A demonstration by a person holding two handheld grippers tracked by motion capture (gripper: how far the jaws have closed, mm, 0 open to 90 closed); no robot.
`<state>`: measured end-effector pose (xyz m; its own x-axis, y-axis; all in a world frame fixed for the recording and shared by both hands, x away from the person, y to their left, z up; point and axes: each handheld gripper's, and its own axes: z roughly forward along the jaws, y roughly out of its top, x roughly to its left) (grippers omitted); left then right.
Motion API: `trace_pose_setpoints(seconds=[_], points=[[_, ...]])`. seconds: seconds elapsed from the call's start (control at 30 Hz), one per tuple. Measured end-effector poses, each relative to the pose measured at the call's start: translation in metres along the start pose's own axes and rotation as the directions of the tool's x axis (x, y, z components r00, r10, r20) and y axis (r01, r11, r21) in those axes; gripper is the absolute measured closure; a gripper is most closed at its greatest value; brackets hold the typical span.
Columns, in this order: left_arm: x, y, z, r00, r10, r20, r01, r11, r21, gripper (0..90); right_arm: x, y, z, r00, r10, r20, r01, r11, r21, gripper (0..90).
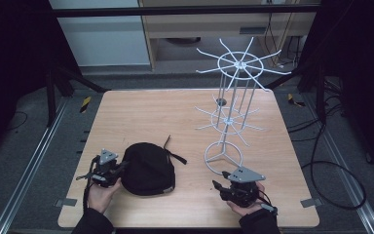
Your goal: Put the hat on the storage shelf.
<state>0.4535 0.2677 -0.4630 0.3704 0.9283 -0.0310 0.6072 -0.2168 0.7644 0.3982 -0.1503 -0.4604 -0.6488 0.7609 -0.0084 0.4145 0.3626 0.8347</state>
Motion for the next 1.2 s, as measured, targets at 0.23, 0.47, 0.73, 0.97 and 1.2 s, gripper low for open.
trace_pose_setpoints(seconds=[0.23,0.47,0.73,0.97,1.2], points=[[0.012,-0.012,-0.015,0.9984,-0.045,-0.034,0.045,0.9990,-0.006,83.9,-0.004,-0.001,-0.001,0.9998,0.002,0.019,-0.002,1.000,-0.001,51.6],[0.011,-0.006,-0.034,0.9995,0.033,-0.001,-0.033,0.9948,-0.096,57.2,-0.007,-0.002,-0.003,0.9996,0.010,0.027,-0.010,1.000,-0.007,51.3],[-0.009,0.014,-0.043,0.9818,0.168,0.089,-0.152,0.9745,-0.165,40.9,-0.011,-0.004,-0.005,0.9995,0.014,0.029,-0.013,1.000,-0.009,49.6],[-0.021,0.026,-0.028,0.9570,0.256,0.136,-0.240,0.9625,-0.127,32.6,-0.014,-0.005,-0.005,0.9992,0.016,0.035,-0.016,1.000,-0.001,47.3],[-0.022,0.035,-0.010,0.9300,0.314,0.191,-0.304,0.9492,-0.083,27.7,-0.014,-0.006,-0.003,0.9992,0.011,0.039,-0.011,1.000,0.009,44.6]])
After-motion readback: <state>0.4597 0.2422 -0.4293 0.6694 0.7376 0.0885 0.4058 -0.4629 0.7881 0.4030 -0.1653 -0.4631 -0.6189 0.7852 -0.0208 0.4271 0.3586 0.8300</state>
